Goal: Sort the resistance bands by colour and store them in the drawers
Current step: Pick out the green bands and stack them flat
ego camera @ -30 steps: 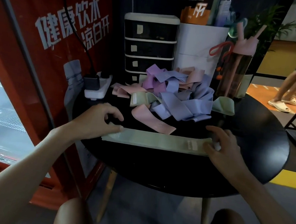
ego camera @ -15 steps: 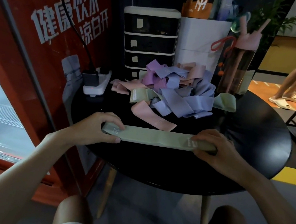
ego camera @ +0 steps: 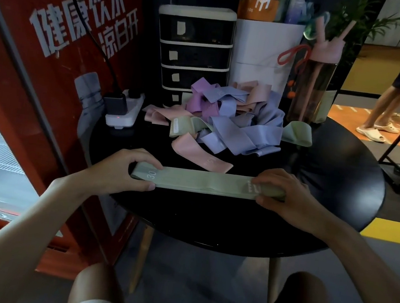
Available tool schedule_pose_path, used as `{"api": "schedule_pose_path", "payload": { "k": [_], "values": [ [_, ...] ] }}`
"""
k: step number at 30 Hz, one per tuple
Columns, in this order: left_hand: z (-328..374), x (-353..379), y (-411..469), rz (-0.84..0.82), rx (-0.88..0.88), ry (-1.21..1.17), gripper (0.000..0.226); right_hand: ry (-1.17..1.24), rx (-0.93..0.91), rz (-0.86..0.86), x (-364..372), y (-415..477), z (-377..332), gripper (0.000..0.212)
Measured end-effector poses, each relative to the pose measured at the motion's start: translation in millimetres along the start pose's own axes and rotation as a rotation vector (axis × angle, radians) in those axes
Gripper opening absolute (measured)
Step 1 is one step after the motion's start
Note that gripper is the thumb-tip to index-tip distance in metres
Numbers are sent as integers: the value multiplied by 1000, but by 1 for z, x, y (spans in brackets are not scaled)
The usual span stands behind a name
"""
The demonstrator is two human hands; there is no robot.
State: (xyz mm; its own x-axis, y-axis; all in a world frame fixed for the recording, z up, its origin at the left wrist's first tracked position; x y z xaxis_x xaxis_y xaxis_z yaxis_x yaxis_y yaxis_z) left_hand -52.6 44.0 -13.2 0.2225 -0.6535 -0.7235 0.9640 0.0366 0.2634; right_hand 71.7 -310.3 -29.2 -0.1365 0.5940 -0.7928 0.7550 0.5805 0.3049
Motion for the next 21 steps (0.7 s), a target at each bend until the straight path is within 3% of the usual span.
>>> {"api": "schedule_pose_path", "payload": {
  "k": [7,13,16,18,21],
  "values": [
    [2,-2,1,-44,21,20,31,-12,6,-8,-1,0,-2,29],
    [3,-1,3,-76,29,50,48,-44,-1,-11,-5,0,-10,37],
    [6,1,4,-90,20,69,34,-145,-73,58,-4,11,-31,41],
    [7,0,5,-105,7,81,32,-69,-145,79,7,23,-55,44],
    [9,-1,6,-126,3,84,32,-77,-233,-3,36,35,-78,43]
  ]
}}
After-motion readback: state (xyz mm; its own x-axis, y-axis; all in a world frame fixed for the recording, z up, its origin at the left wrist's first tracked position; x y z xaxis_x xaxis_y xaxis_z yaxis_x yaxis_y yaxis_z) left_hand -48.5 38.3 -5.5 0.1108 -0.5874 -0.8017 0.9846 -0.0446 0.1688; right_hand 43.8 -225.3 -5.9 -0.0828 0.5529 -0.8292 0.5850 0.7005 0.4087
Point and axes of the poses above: each hand's wrist, its own y-axis towards the middle knuckle, its own x-axis out of the palm, z = x × y, the point moved 3 cm from there along y, towards the middle knuckle, and after that the axes turned 7 degrees about z, right-handed, at the moved point
